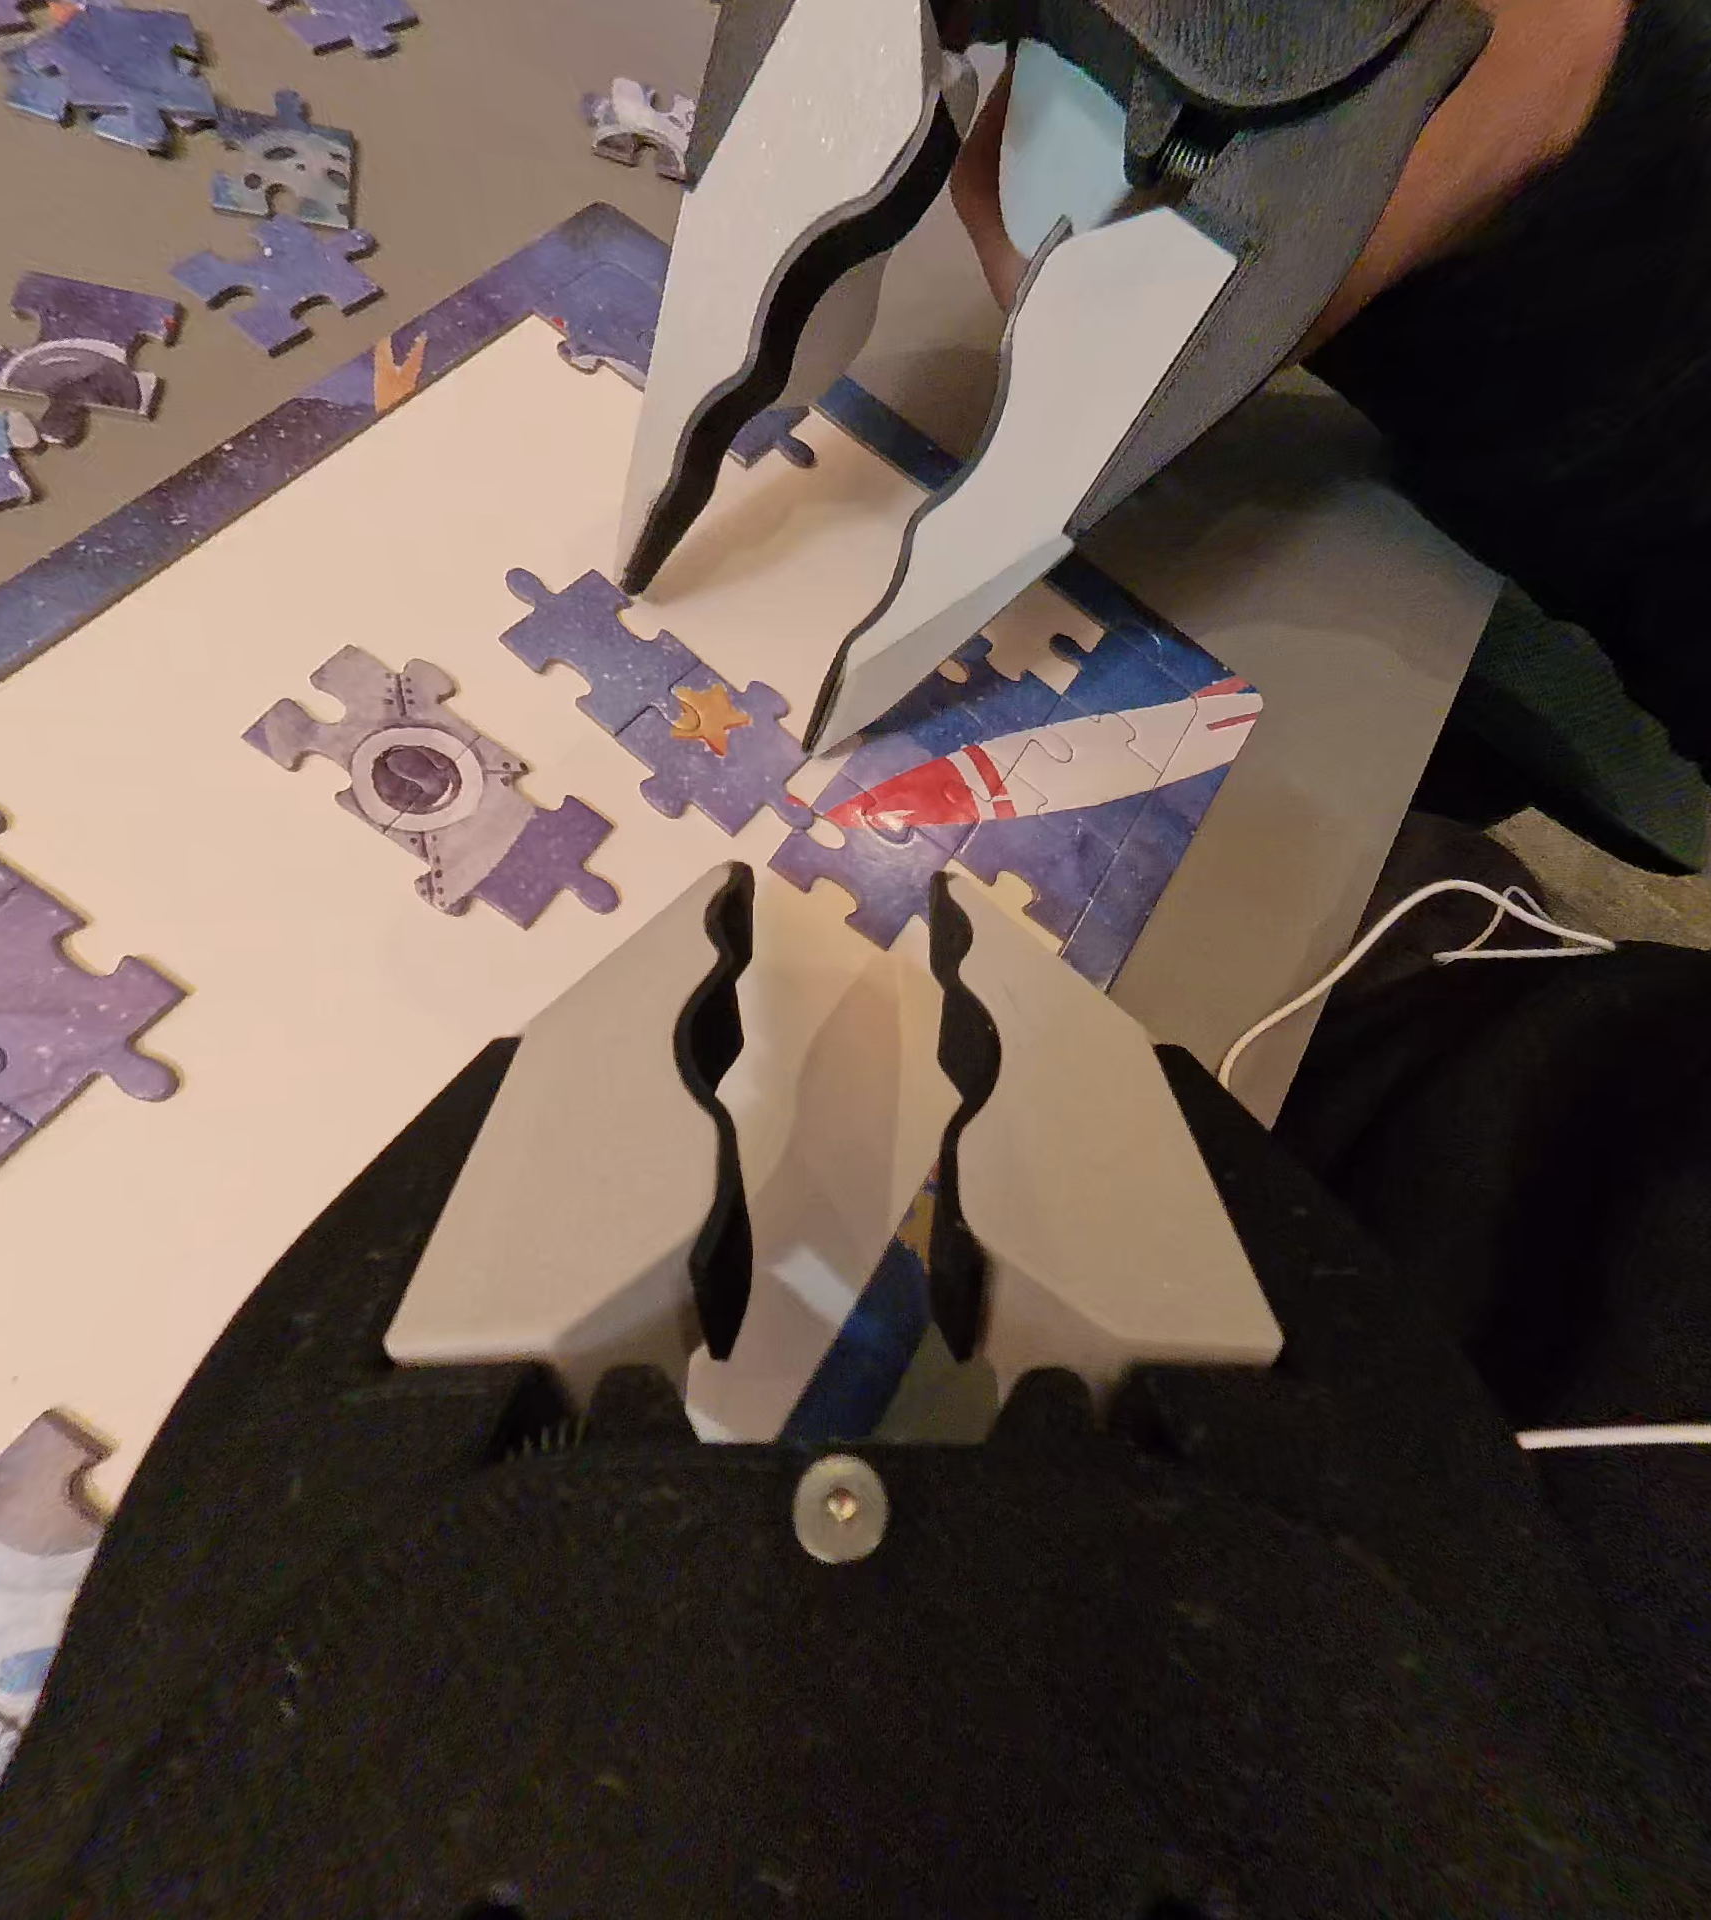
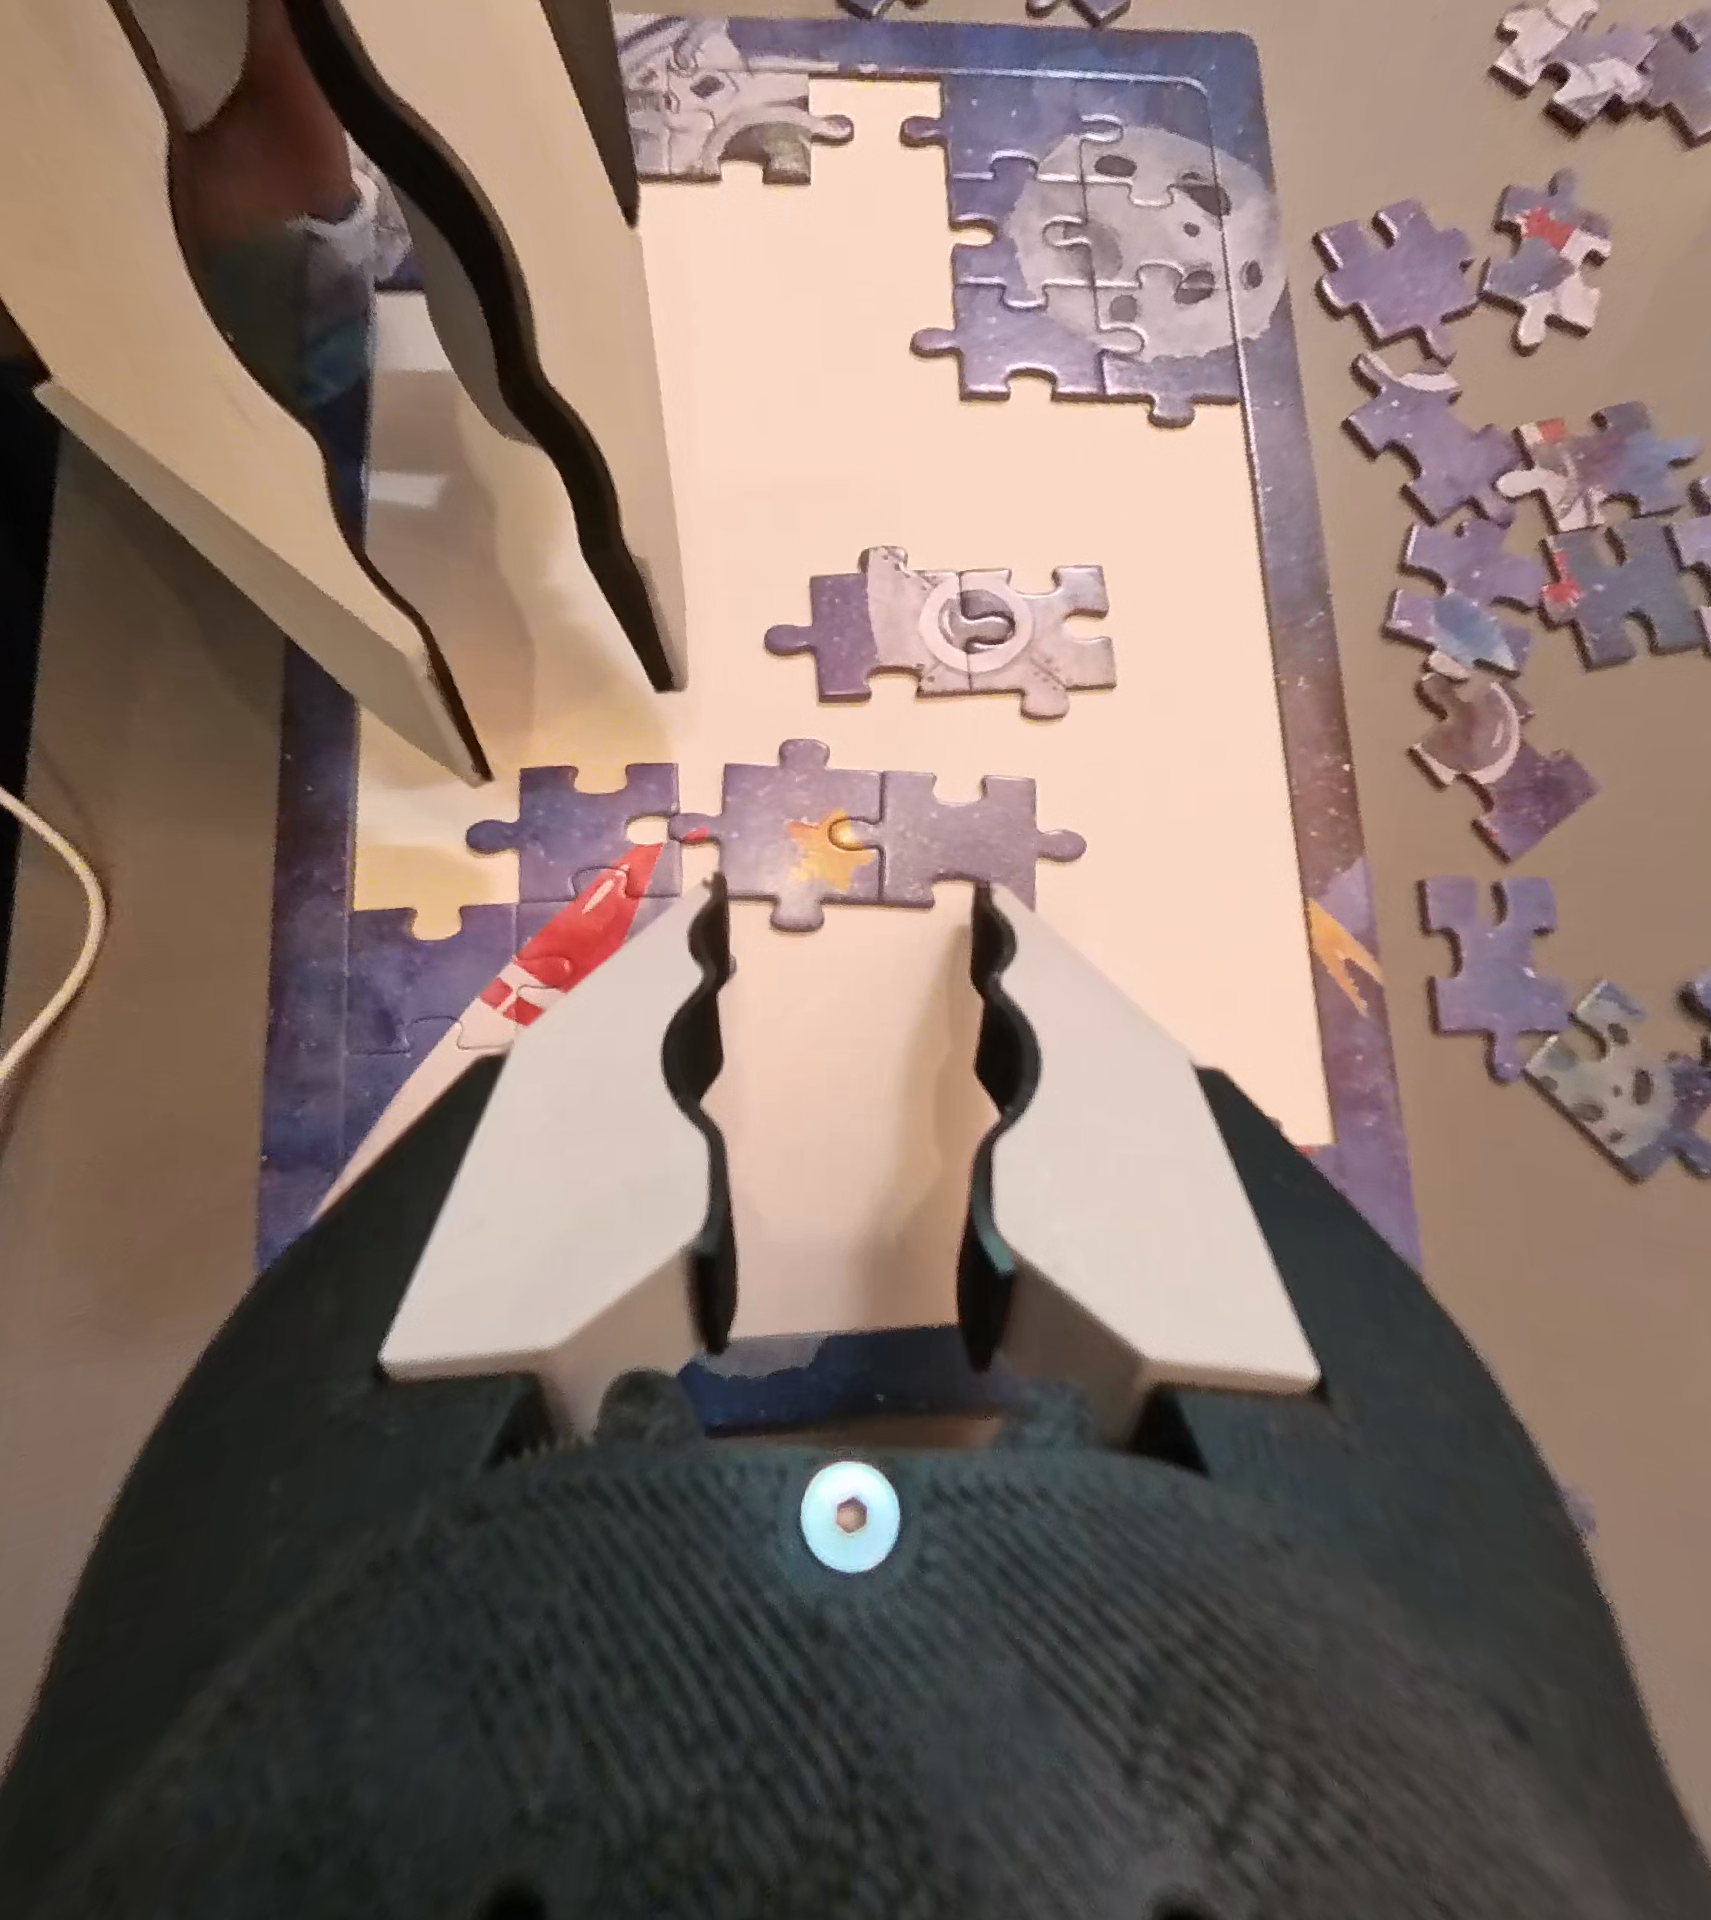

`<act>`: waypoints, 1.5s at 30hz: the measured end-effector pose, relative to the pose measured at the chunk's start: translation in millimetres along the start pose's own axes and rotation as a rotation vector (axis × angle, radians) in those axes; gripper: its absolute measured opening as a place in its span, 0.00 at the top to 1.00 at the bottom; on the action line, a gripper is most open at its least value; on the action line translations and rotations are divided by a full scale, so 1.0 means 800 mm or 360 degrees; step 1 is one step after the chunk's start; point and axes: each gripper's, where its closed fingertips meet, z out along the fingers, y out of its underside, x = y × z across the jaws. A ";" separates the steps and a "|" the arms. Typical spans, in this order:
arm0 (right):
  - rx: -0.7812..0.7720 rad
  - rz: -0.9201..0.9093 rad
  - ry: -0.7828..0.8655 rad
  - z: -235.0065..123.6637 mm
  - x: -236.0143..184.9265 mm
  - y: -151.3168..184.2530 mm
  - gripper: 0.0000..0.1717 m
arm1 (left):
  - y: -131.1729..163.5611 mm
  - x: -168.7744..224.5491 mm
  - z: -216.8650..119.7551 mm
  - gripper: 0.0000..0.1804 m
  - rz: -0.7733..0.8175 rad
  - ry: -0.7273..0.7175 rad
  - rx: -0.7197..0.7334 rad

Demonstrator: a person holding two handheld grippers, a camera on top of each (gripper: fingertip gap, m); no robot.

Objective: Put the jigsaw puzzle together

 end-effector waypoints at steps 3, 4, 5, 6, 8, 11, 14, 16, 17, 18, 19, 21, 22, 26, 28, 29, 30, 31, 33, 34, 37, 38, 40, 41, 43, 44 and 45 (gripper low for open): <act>-0.0014 0.0013 0.0026 0.000 0.005 0.001 0.73 | -0.002 0.001 0.001 0.82 -0.0008 0.0016 0.0015; -0.0021 0.0017 0.0056 -0.001 0.009 0.003 0.74 | -0.003 0.001 0.001 0.82 -0.0009 0.0016 0.0022; -0.0023 0.0023 0.0078 -0.002 0.012 0.003 0.75 | -0.004 0.001 0.000 0.82 -0.0011 0.0015 0.0028; -0.0020 0.0030 0.0091 -0.003 0.014 0.003 0.76 | -0.005 0.001 0.000 0.82 -0.0013 0.0013 0.0034; 0.0003 0.0042 0.0063 -0.005 0.009 0.001 0.77 | -0.006 0.001 -0.002 0.82 -0.0019 0.0010 0.0045; 0.0008 0.0041 0.0002 -0.005 -0.002 0.001 0.81 | -0.006 0.000 -0.002 0.82 -0.0030 0.0009 0.0051; -0.0032 0.0020 -0.0038 -0.002 -0.007 0.005 0.85 | -0.006 0.000 -0.001 0.82 -0.0031 0.0014 0.0052; -0.0042 0.0017 -0.0087 -0.002 -0.008 0.005 0.86 | -0.006 0.001 0.000 0.82 -0.0027 0.0015 0.0049; -0.0053 0.0015 -0.0118 -0.001 -0.009 0.005 0.87 | -0.006 0.001 0.000 0.82 -0.0024 0.0013 0.0048; -0.0069 0.0011 -0.0150 -0.001 -0.010 0.005 0.88 | -0.006 0.001 0.000 0.82 -0.0023 0.0012 0.0048; -0.0089 0.0003 -0.0177 0.000 -0.010 0.005 0.88 | -0.006 0.001 -0.001 0.82 -0.0023 0.0010 0.0047; -0.0138 -0.0010 -0.0226 -0.001 -0.008 0.006 0.89 | -0.006 0.000 -0.001 0.82 -0.0023 0.0003 0.0047; -0.0168 -0.0017 -0.0238 0.000 -0.007 0.006 0.90 | -0.006 0.000 -0.002 0.82 -0.0025 0.0000 0.0050; -0.0293 -0.0101 -0.0228 0.001 -0.002 0.007 0.95 | -0.006 -0.001 -0.003 0.82 -0.0031 -0.0003 0.0054; -0.0338 -0.0142 -0.0202 0.001 -0.003 0.007 0.96 | -0.006 -0.002 -0.003 0.81 -0.0031 -0.0006 0.0055; -0.0354 -0.0165 -0.0183 0.001 -0.003 0.007 0.96 | -0.006 -0.002 -0.003 0.81 -0.0033 -0.0006 0.0056; -0.0369 -0.0188 -0.0169 0.001 -0.003 0.007 0.96 | -0.006 -0.002 -0.003 0.81 -0.0035 -0.0003 0.0058; -0.0384 -0.0209 -0.0162 0.001 -0.003 0.007 0.96 | -0.006 -0.002 -0.003 0.81 -0.0037 0.0002 0.0060; -0.0427 -0.0237 -0.0167 0.001 -0.004 0.007 0.96 | -0.005 -0.001 -0.002 0.81 -0.0037 0.0010 0.0060; -0.0454 -0.0245 -0.0178 0.002 -0.004 0.007 0.96 | -0.005 0.000 -0.002 0.81 -0.0032 0.0011 0.0056; -0.0532 -0.0260 -0.0216 0.002 -0.004 0.007 0.96 | -0.005 -0.004 -0.005 0.81 -0.0018 -0.0024 0.0059; -0.0546 -0.0266 -0.0224 0.002 -0.004 0.007 0.96 | -0.007 -0.005 -0.007 0.81 -0.0024 -0.0029 0.0072; -0.0542 -0.0274 -0.0228 0.002 -0.004 0.007 0.96 | -0.009 -0.005 -0.012 0.81 -0.0040 -0.0029 0.0100; -0.0531 -0.0272 -0.0226 0.002 -0.004 0.007 0.96 | -0.009 -0.005 -0.014 0.81 -0.0045 -0.0032 0.0110; -0.0505 -0.0257 -0.0221 0.002 -0.004 0.007 0.96 | -0.008 -0.006 -0.016 0.81 -0.0054 -0.0031 0.0118; -0.0494 -0.0248 -0.0222 0.001 -0.005 0.006 0.96 | -0.007 -0.005 -0.016 0.81 -0.0057 -0.0025 0.0118; -0.0482 -0.0239 -0.0227 0.001 -0.006 0.005 0.97 | -0.007 -0.005 -0.016 0.81 -0.0059 -0.0018 0.0117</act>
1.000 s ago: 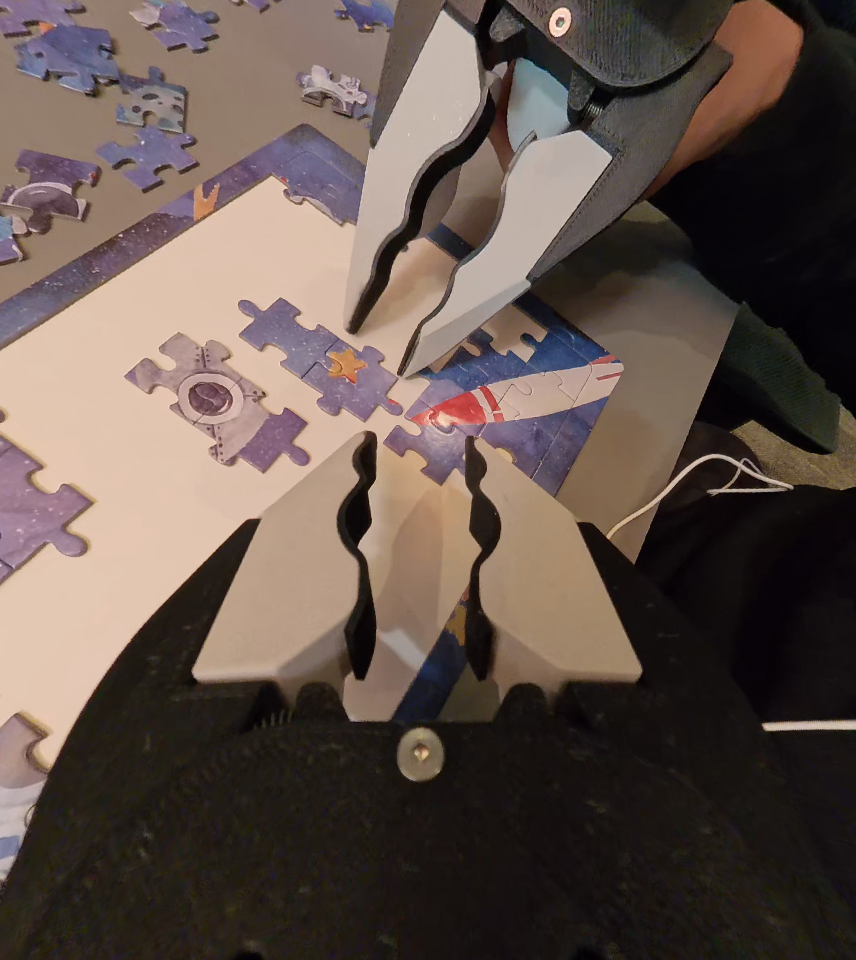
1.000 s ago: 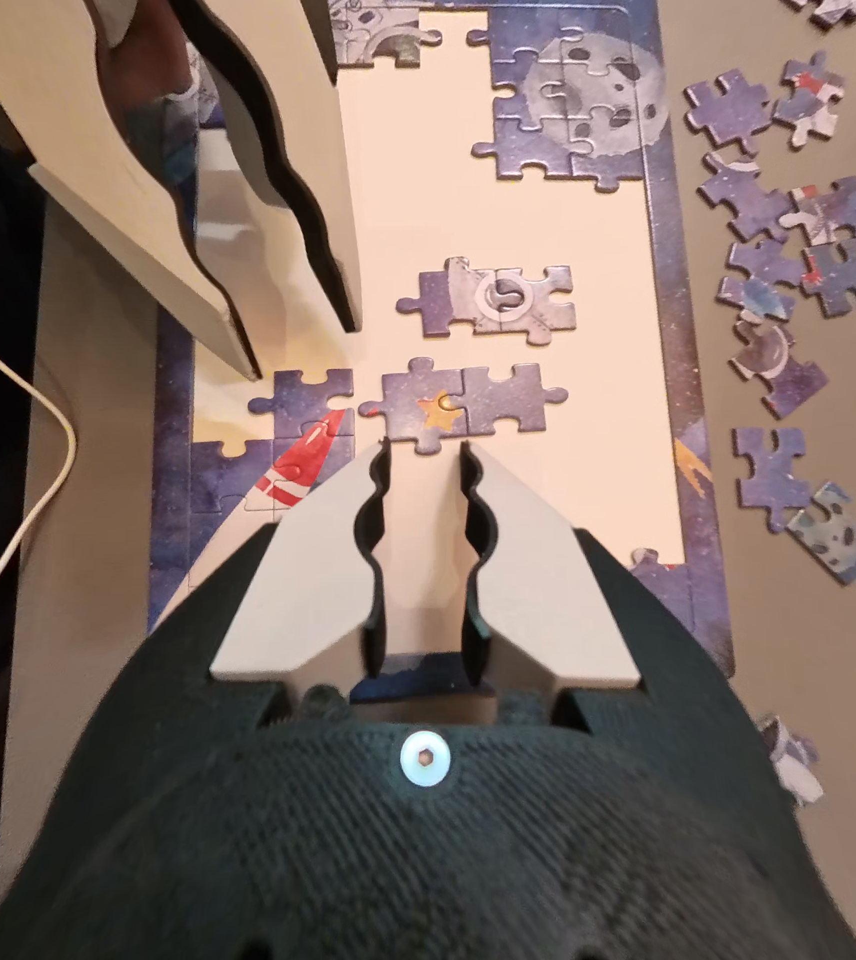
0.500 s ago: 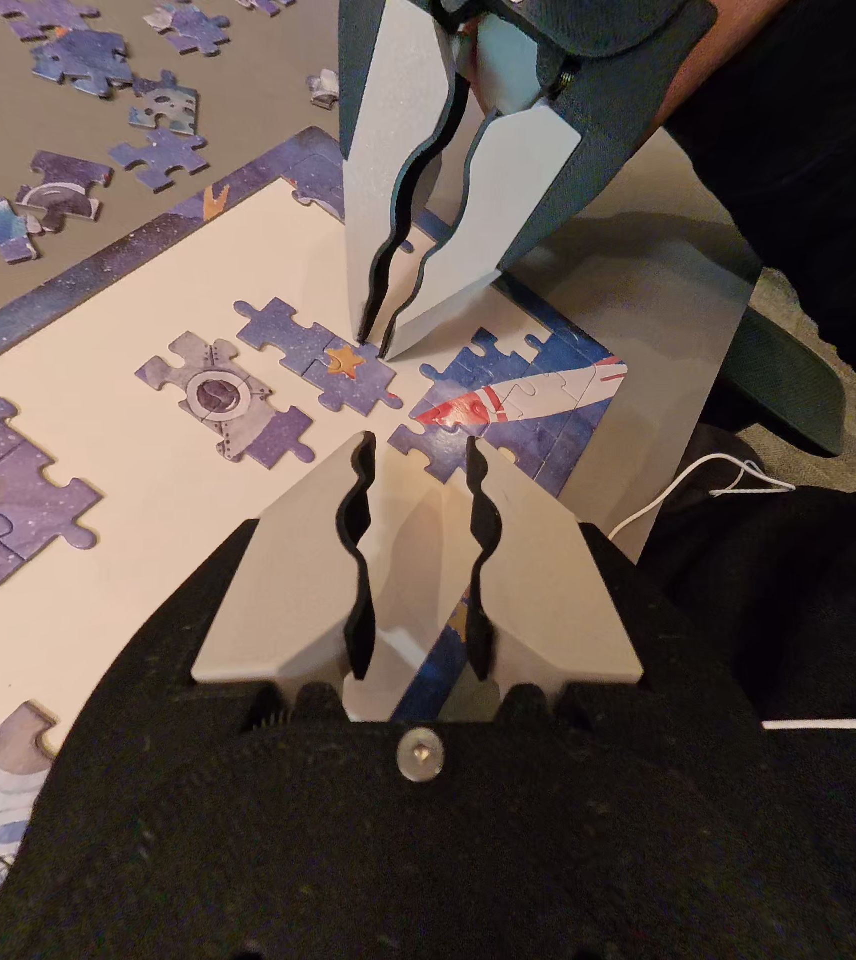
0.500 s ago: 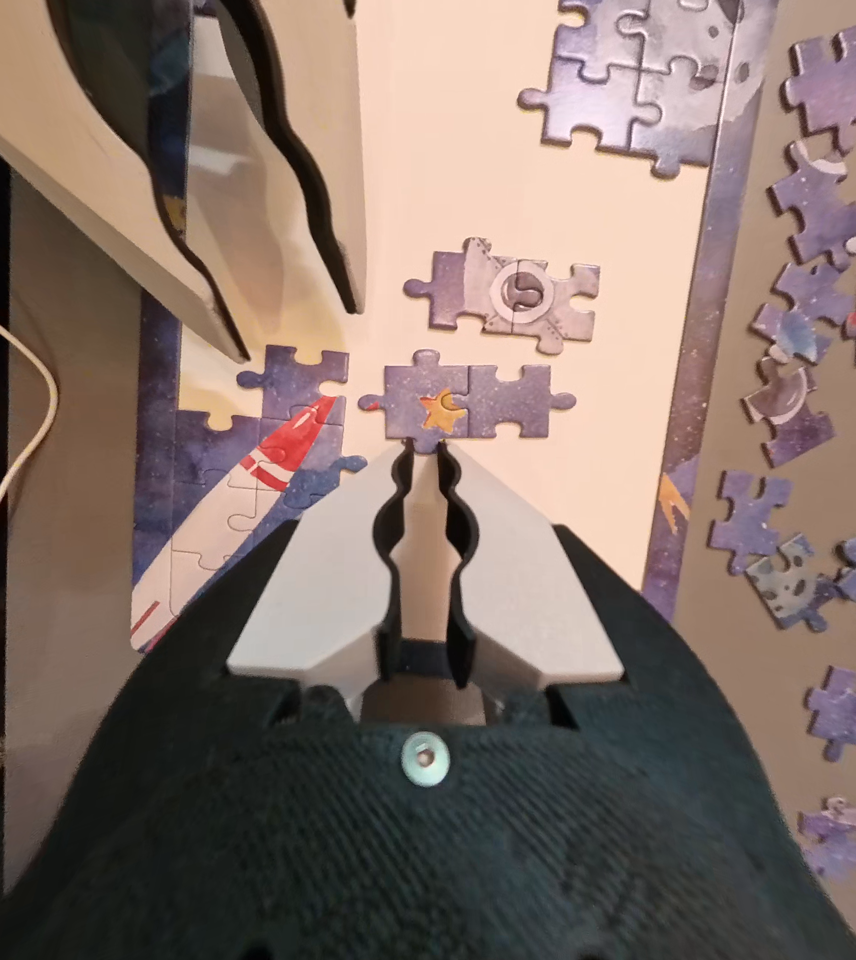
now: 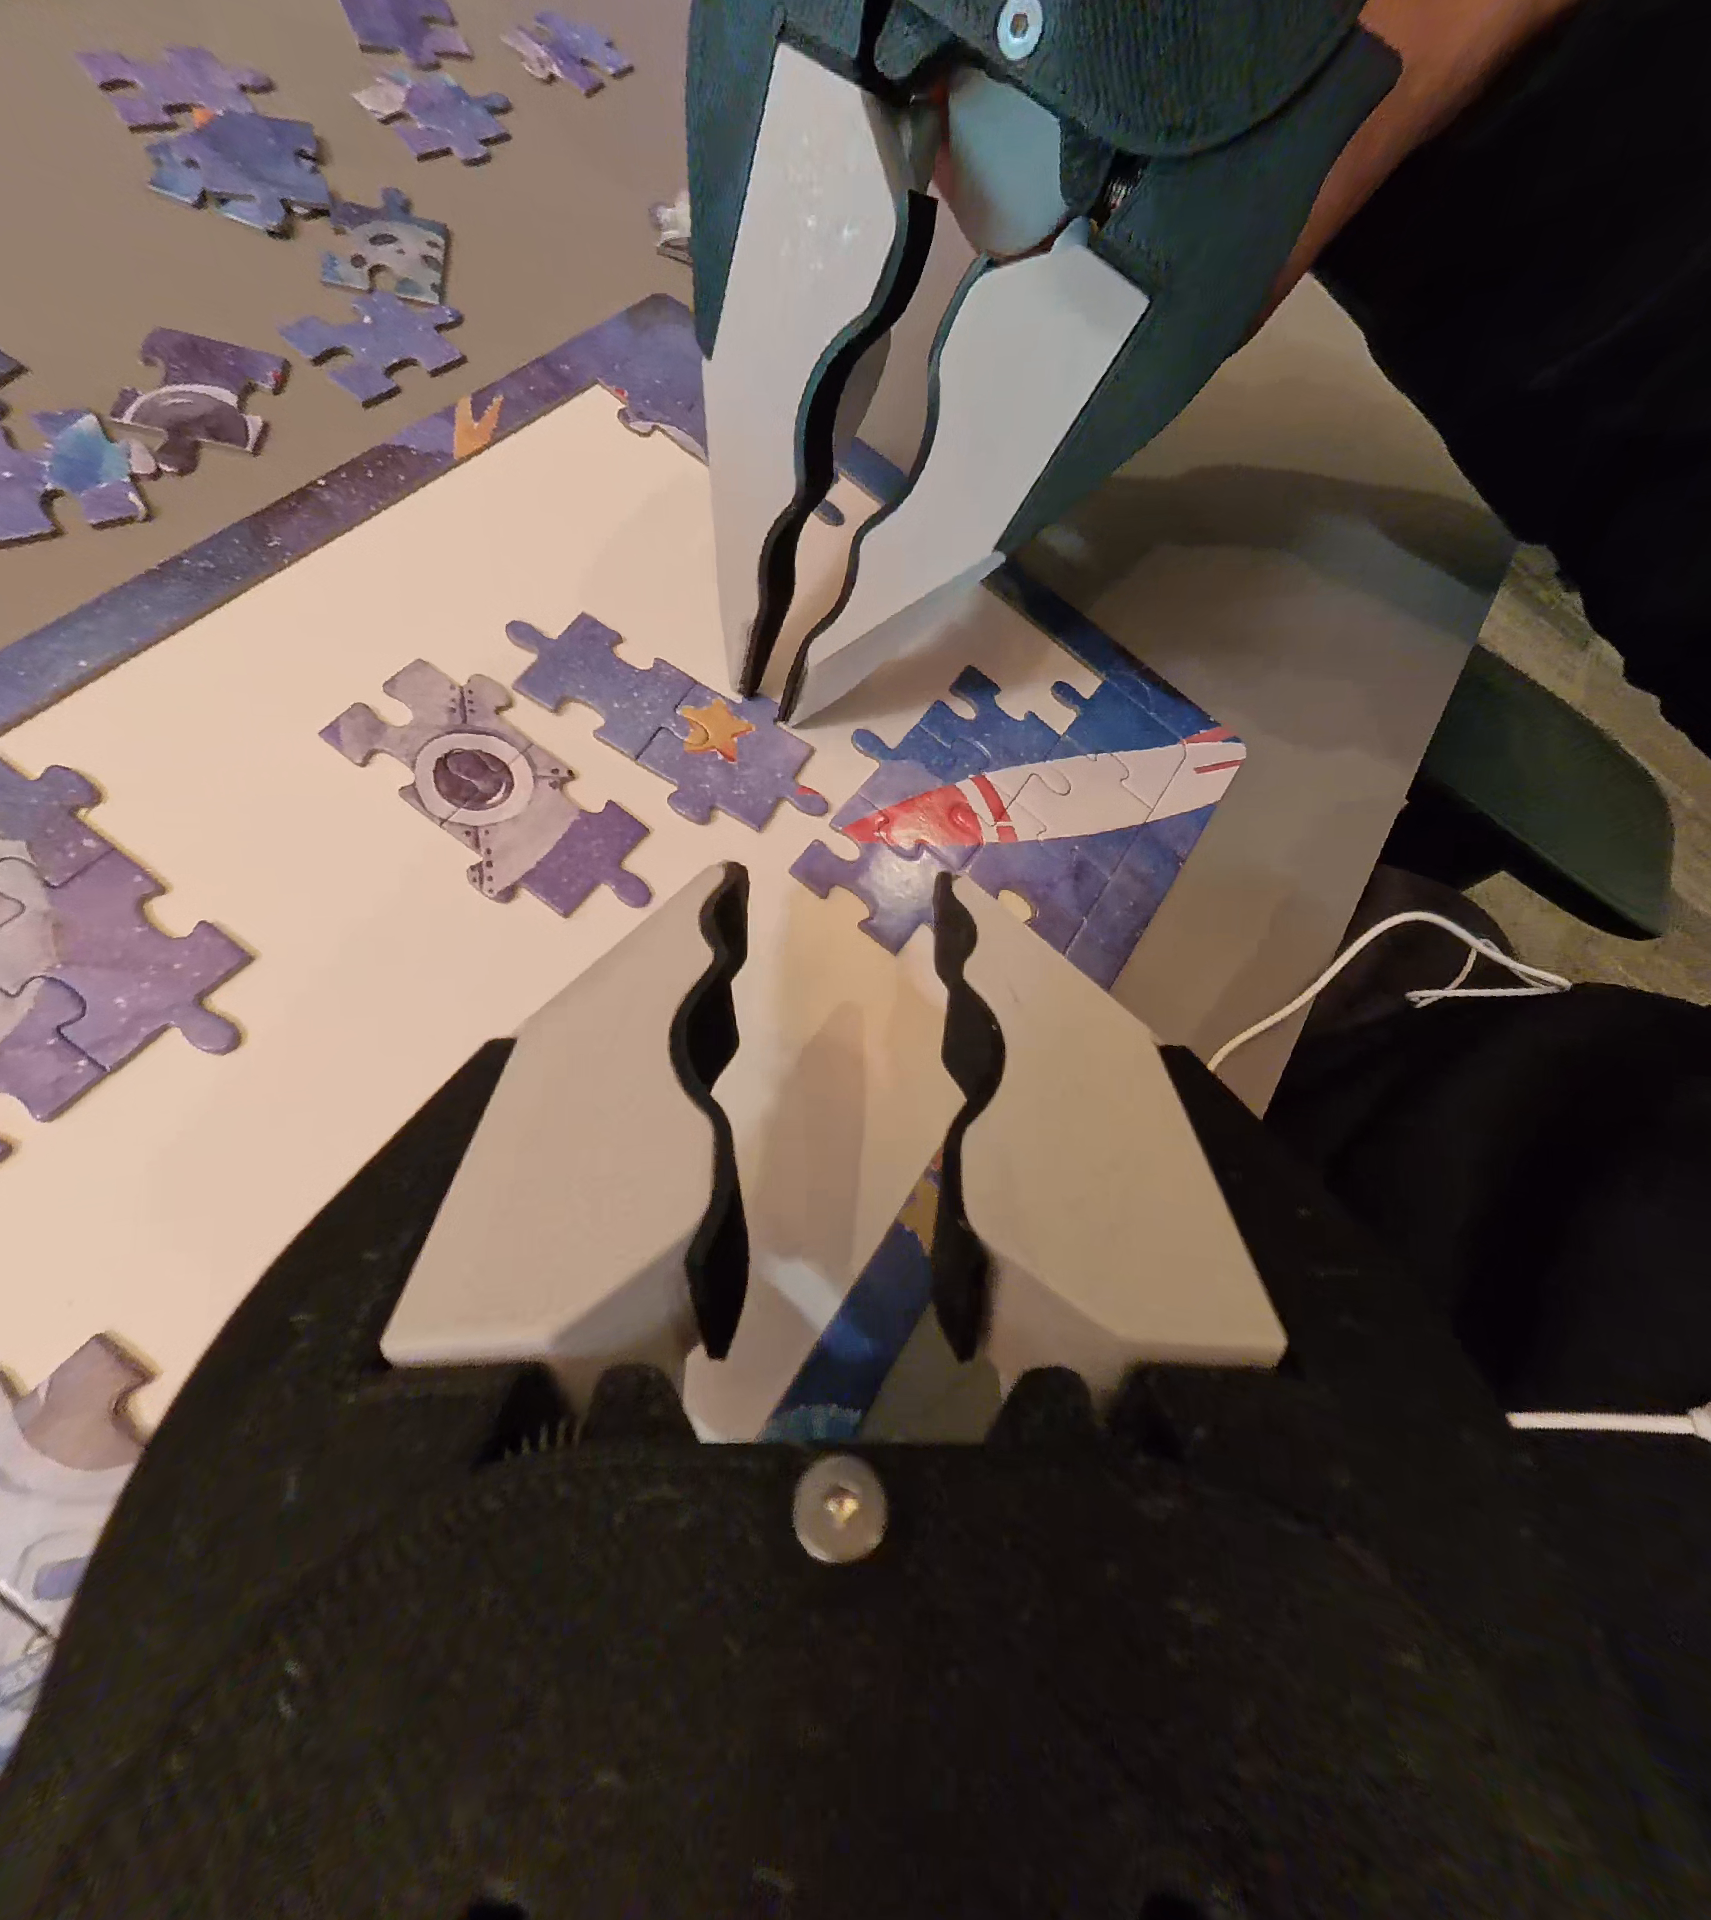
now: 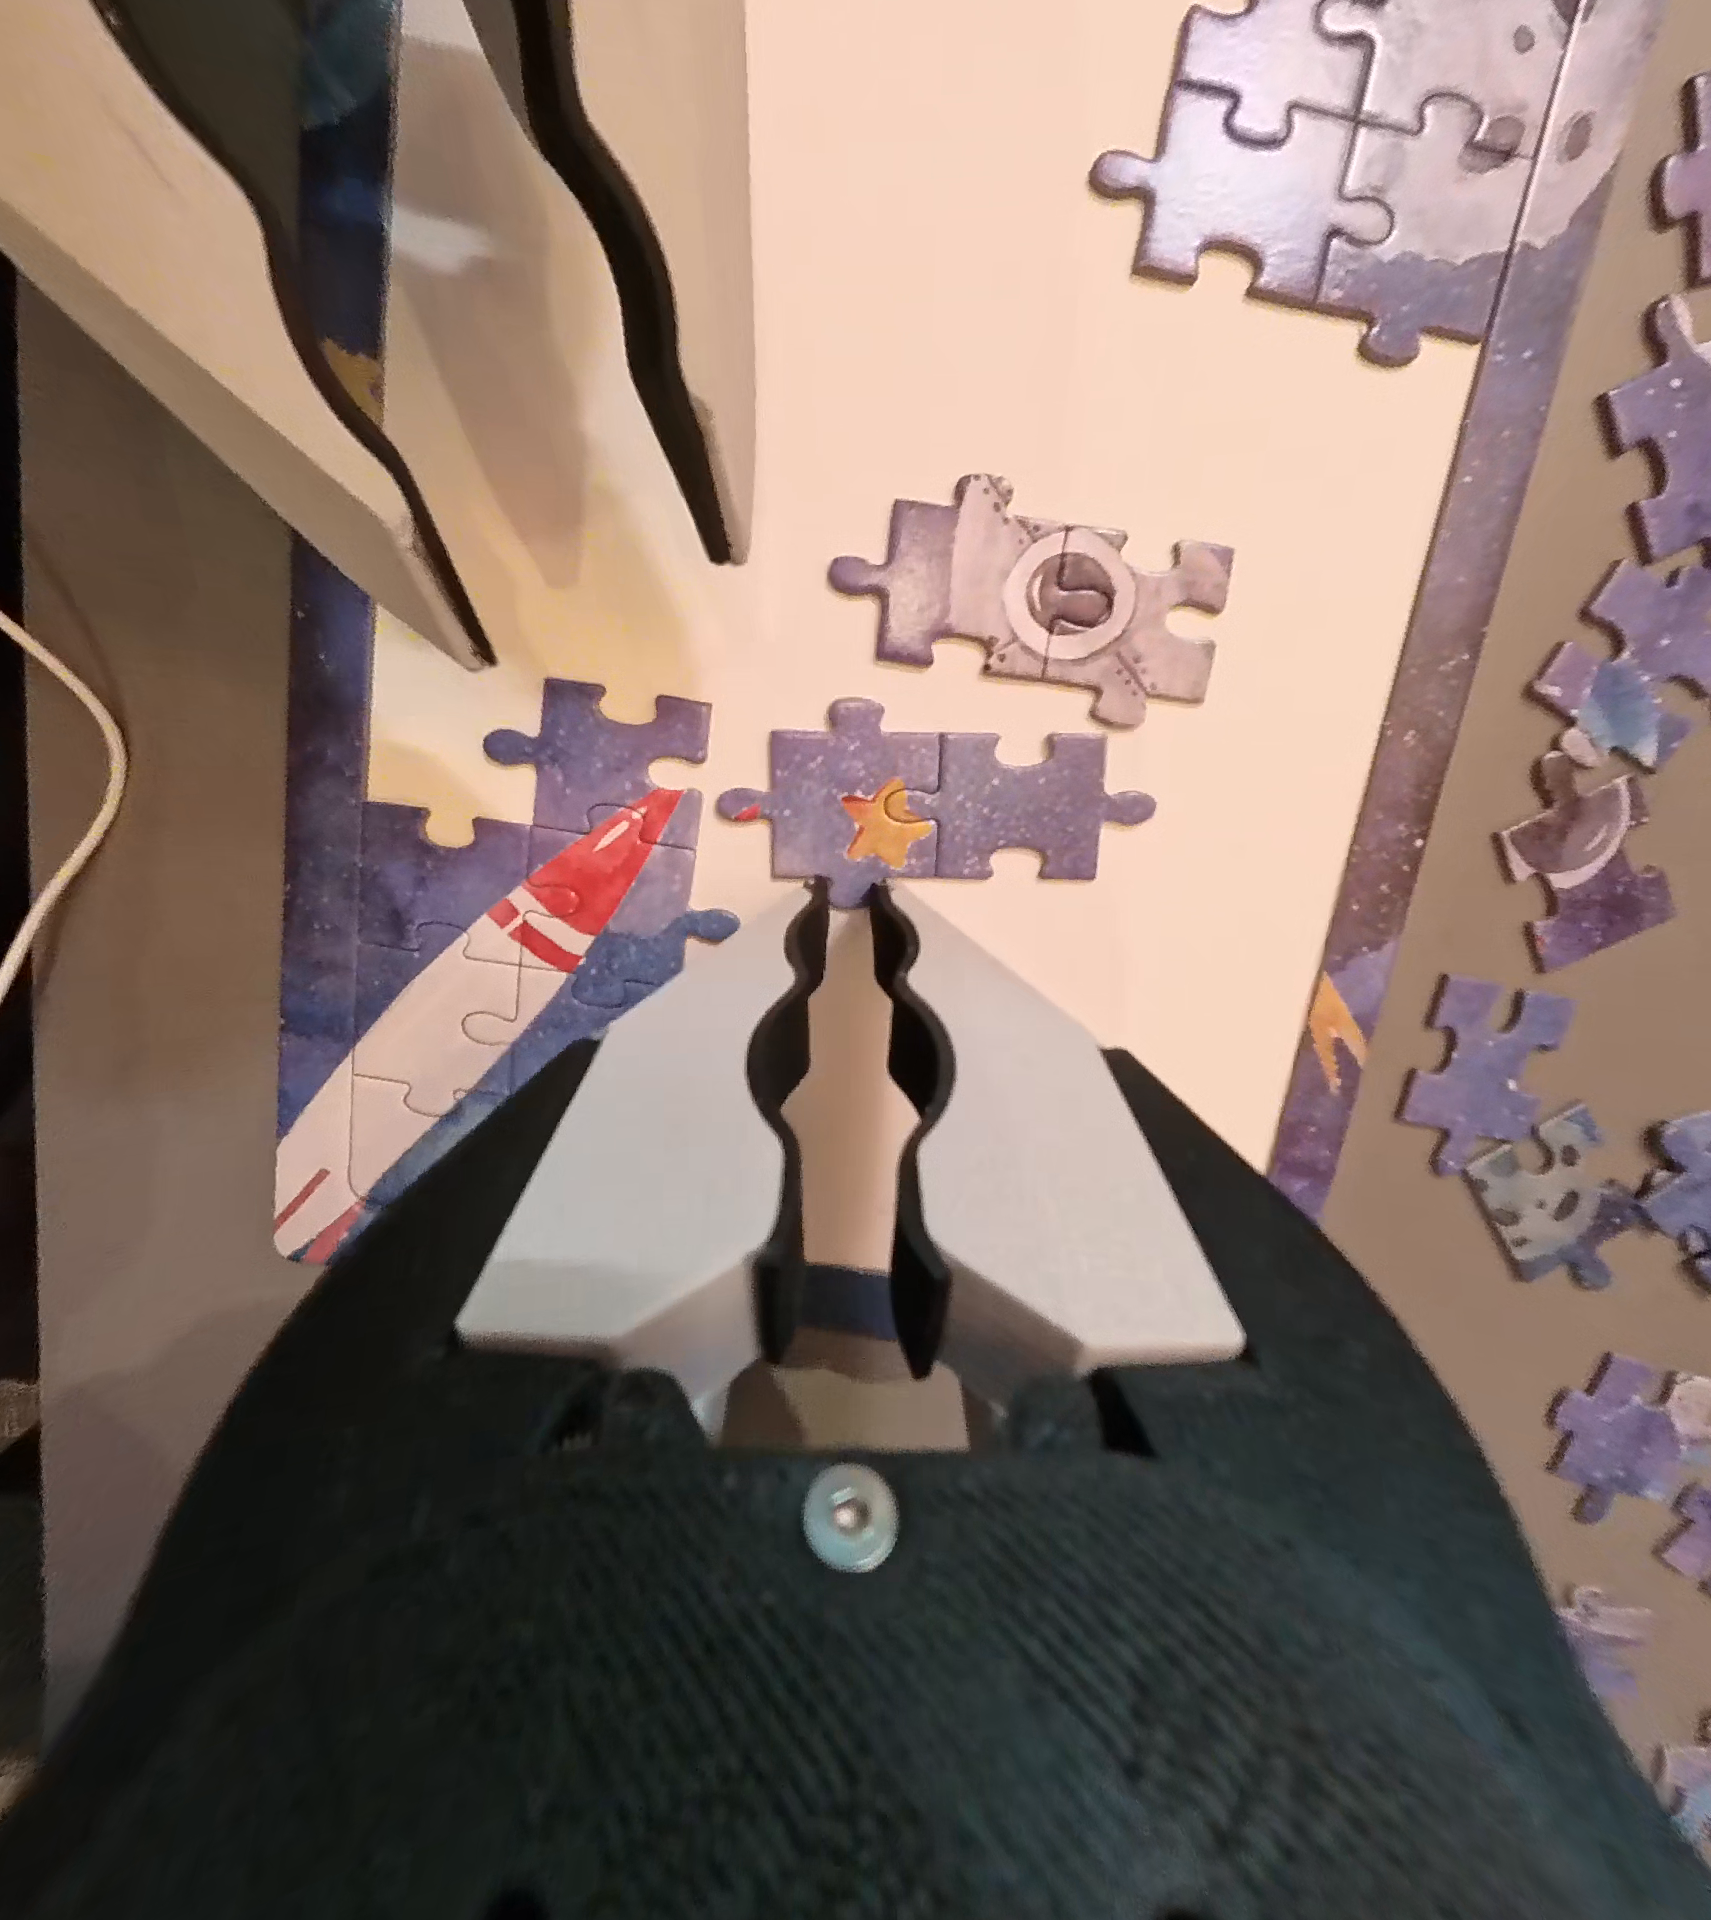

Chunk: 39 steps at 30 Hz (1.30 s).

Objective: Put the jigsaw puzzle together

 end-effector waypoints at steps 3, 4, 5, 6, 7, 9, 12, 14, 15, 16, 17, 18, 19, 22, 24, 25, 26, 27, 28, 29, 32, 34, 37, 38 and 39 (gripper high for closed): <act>0.0024 0.0005 -0.0001 -0.003 -0.003 -0.004 1.00 | 0.001 0.001 0.002 0.81 0.0004 0.0013 -0.0006; 0.0021 0.0005 0.0006 -0.003 -0.003 -0.004 1.00 | 0.001 0.002 0.002 0.81 0.0004 0.0015 -0.0005; 0.0016 0.0008 0.0007 -0.004 -0.004 -0.004 1.00 | 0.001 0.002 0.002 0.81 0.0005 0.0018 -0.0004; 0.0014 0.0013 0.0005 -0.004 -0.004 -0.003 0.99 | 0.001 0.002 0.003 0.81 0.0004 0.0020 -0.0004; 0.0014 0.0017 0.0001 -0.005 -0.005 -0.003 0.98 | 0.002 0.002 0.003 0.81 0.0003 0.0021 -0.0007; 0.0018 0.0024 0.0018 -0.005 -0.003 -0.003 0.97 | 0.003 0.002 0.005 0.80 -0.0002 0.0023 -0.0016; 0.0040 0.0052 0.0043 -0.002 0.001 -0.004 0.90 | 0.005 0.002 0.008 0.79 -0.0002 0.0021 -0.0030; 0.0033 0.0072 0.0040 0.001 0.001 -0.001 0.86 | 0.005 -0.001 0.010 0.78 0.0010 -0.0005 -0.0042; 0.0039 0.0076 0.0036 0.002 0.001 -0.001 0.86 | 0.004 -0.003 0.011 0.78 0.0017 -0.0022 -0.0044; 0.0048 0.0077 0.0030 0.002 0.000 -0.001 0.86 | 0.003 -0.005 0.012 0.78 0.0021 -0.0033 -0.0044; 0.0056 0.0077 0.0023 0.002 0.000 -0.001 0.87 | 0.001 -0.007 0.013 0.77 0.0023 -0.0036 -0.0044; 0.0063 0.0075 0.0015 0.002 -0.001 -0.001 0.87 | 0.000 -0.007 0.014 0.77 0.0023 -0.0033 -0.0044; 0.0071 0.0069 0.0004 0.002 -0.001 -0.002 0.88 | 0.000 -0.008 0.016 0.77 0.0019 -0.0029 -0.0049; 0.0084 0.0052 -0.0019 0.004 -0.002 -0.005 0.88 | 0.002 -0.016 0.021 0.76 0.0004 -0.0051 -0.0084; 0.0076 0.0041 -0.0032 0.004 -0.001 -0.006 0.88 | 0.006 -0.022 0.023 0.75 -0.0020 -0.0066 -0.0112; 0.0072 0.0034 -0.0038 0.004 -0.001 -0.006 0.88 | 0.007 -0.025 0.024 0.74 -0.0038 -0.0073 -0.0123; 0.0068 0.0029 -0.0042 0.005 -0.001 -0.007 0.89 | 0.006 -0.027 0.024 0.73 -0.0054 -0.0074 -0.0125; 0.0065 0.0025 -0.0044 0.005 0.000 -0.008 0.89 | 0.005 -0.029 0.024 0.73 -0.0072 -0.0080 -0.0118; 0.0063 0.0021 -0.0046 0.005 0.001 -0.008 0.90 | 0.004 -0.034 0.023 0.72 -0.0093 -0.0098 -0.0111; 0.0062 0.0020 -0.0048 0.005 0.001 -0.008 0.91 | 0.003 -0.037 0.022 0.71 -0.0111 -0.0113 -0.0105; 0.0062 0.0024 -0.0050 0.006 0.002 -0.009 0.95 | 0.002 -0.047 0.019 0.69 -0.0154 -0.0150 -0.0085; 0.0059 0.0035 -0.0050 0.006 0.002 -0.009 0.96 | 0.001 -0.048 0.017 0.69 -0.0163 -0.0150 -0.0078; 0.0060 0.0041 -0.0040 0.006 0.002 -0.009 0.96 | 0.003 -0.039 0.019 0.69 -0.0136 -0.0106 -0.0083; 0.0062 0.0043 -0.0038 0.006 0.002 -0.009 0.96 | 0.003 -0.033 0.021 0.69 -0.0127 -0.0081 -0.0089; 0.0065 0.0046 -0.0038 0.006 0.002 -0.009 0.96 | 0.003 -0.029 0.024 0.69 -0.0120 -0.0064 -0.0094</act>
